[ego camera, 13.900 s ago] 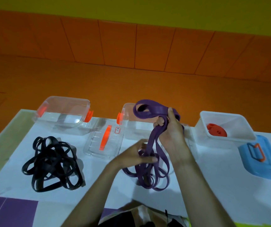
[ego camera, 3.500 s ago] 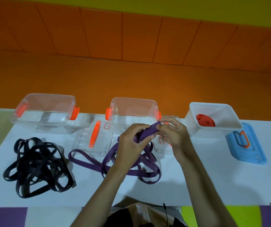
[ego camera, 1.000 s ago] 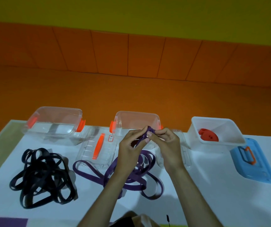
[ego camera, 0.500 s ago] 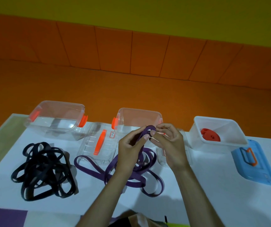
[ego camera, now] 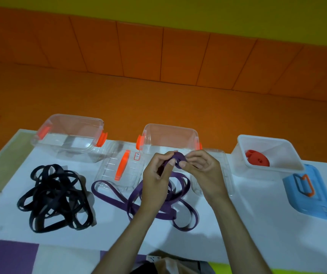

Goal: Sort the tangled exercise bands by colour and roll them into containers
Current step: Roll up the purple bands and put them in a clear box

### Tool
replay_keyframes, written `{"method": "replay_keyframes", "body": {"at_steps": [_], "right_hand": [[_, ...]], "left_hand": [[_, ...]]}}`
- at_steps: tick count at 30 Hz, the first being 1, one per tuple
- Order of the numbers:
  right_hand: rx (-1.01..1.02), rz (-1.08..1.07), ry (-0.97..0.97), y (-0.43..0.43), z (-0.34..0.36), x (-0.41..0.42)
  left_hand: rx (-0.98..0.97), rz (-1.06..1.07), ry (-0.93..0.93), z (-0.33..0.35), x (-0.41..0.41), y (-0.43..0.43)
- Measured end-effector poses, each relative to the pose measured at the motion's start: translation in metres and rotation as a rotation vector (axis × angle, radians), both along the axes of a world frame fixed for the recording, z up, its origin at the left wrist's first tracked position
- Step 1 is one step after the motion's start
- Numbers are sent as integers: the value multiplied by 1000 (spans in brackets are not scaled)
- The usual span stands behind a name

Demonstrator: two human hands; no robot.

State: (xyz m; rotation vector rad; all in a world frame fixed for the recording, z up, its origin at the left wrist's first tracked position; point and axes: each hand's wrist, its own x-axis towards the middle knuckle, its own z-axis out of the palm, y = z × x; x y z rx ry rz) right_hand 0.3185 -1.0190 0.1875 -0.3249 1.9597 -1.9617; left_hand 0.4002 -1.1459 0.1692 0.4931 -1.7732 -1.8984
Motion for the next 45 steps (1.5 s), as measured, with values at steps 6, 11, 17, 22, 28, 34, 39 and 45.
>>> {"method": "replay_keyframes", "body": {"at_steps": [6,11,17,22,28,34,39,45], "right_hand": [[-28,64,-55,6,4,-4],[-31,-38,-27,9,8,-9],[-144,-169,41,0,24,-7],[-172,-209,162,-13,31,-6],[-60,-122,284,-8,37,-12],[-84,-142,259,-1,49,-19],[-310,-148,91,-6,45,-7],[-247,-111,116,-1,43,-7]], "left_hand": [[-249,-10,33,-5,-6,3],[-189,-60,14,2,-10,8],[43,-115,10,25,-19,8],[149,78,111,41,-23,15],[30,100,118,37,-27,12],[28,-19,108,38,-25,9],[-12,-51,143,51,-27,6],[-39,-61,177,56,-25,-2]]}}
